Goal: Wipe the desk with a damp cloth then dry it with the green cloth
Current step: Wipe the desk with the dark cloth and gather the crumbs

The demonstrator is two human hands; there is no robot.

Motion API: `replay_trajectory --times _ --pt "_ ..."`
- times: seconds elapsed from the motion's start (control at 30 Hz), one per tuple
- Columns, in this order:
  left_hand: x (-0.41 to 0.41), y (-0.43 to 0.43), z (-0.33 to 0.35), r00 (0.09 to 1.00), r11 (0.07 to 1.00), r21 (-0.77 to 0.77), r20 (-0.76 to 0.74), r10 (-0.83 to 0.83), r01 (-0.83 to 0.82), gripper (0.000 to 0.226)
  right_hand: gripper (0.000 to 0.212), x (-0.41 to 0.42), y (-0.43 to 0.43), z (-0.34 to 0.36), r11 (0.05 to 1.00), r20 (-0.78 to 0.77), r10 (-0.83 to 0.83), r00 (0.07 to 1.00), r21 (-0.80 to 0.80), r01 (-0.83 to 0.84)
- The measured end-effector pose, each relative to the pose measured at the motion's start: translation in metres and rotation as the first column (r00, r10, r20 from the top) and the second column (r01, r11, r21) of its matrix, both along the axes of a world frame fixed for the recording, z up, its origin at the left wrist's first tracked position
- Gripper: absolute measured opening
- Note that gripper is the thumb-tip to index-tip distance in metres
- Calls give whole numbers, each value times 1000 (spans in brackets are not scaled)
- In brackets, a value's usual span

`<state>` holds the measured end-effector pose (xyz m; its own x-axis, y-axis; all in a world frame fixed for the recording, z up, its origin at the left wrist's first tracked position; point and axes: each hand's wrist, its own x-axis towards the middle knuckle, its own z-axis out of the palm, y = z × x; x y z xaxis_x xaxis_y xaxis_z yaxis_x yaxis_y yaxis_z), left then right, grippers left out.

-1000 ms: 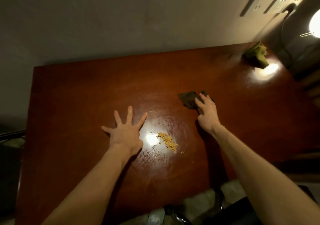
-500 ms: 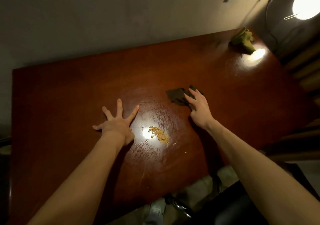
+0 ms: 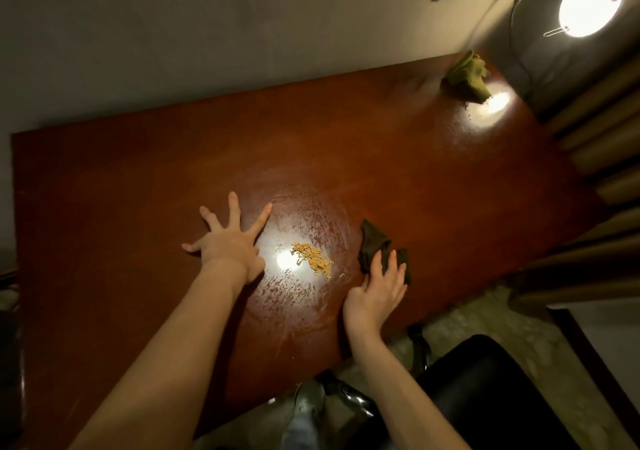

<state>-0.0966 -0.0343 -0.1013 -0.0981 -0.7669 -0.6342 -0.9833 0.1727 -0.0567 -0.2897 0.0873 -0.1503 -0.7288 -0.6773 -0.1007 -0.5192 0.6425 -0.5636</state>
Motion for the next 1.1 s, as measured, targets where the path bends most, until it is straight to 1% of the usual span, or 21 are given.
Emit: replay_trajectory --times 0.07,0.23,0.37,0.43,0.53,0.6,0.67,0.73,0.8,0.87,0.9,0.97,1.0,1.03,1.07,1.1 --pt "0 -1 -2 1000 1000 -3 1 0 0 88 71 16 -9 0 999 23 -43 999 -15 44" --pt "0 -4 -9 999 1000 16 32 5 -5 92 67 45 -27 -2 997 33 -75 997 -22 76" --pt "3 -6 -8 998 999 0 53 -43 43 84 64 40 -44 4 996 122 -82 989 -24 85" --pt "4 -11 -1 996 999 23 78 -48 47 81 62 27 -50 7 998 171 -33 985 -40 41" --pt "-4 -24 7 994 997 67 98 -45 38 88 60 -4 -65 12 997 232 47 972 -75 -30" --pt "-12 -32 8 997 995 100 83 1 -9 93 60 -29 -82 12 995 233 100 967 -49 -91" --pt "-18 -40 9 996 988 126 28 87 -90 95 59 -51 -95 11 982 222 189 956 -28 -187" --pt "-23 -49 9 987 981 128 -36 155 -149 92 56 -66 -103 11 958 197 285 938 -28 -285" --pt "-27 -55 13 985 979 125 -46 168 -162 88 54 -76 -104 10 924 122 382 916 -39 -380" --pt "-31 -59 19 996 993 74 -15 91 -89 84 49 -84 -103 11 888 39 460 887 -41 -458" --pt "-35 -59 22 999 999 10 -29 30 -30 79 44 -88 -104 11 871 4 490 871 -38 -490" --pt "-47 -55 25 984 988 -149 -162 -72 48 66 31 -92 -107 15 853 -35 520 854 -41 -521" --pt "-56 -52 25 962 981 -193 -261 -87 36 61 26 -93 -111 17 856 -16 515 857 -54 -515" --pt "-67 -48 24 925 981 -193 -376 -56 -19 58 23 -93 -116 24 860 33 507 861 -82 -503" --pt "-81 -44 24 865 985 -127 -500 41 -120 56 21 -91 -122 33 869 115 493 862 -118 -481" --pt "-97 -42 25 768 970 7 -609 196 -243 54 20 -88 -128 43 878 223 478 850 -147 -455"
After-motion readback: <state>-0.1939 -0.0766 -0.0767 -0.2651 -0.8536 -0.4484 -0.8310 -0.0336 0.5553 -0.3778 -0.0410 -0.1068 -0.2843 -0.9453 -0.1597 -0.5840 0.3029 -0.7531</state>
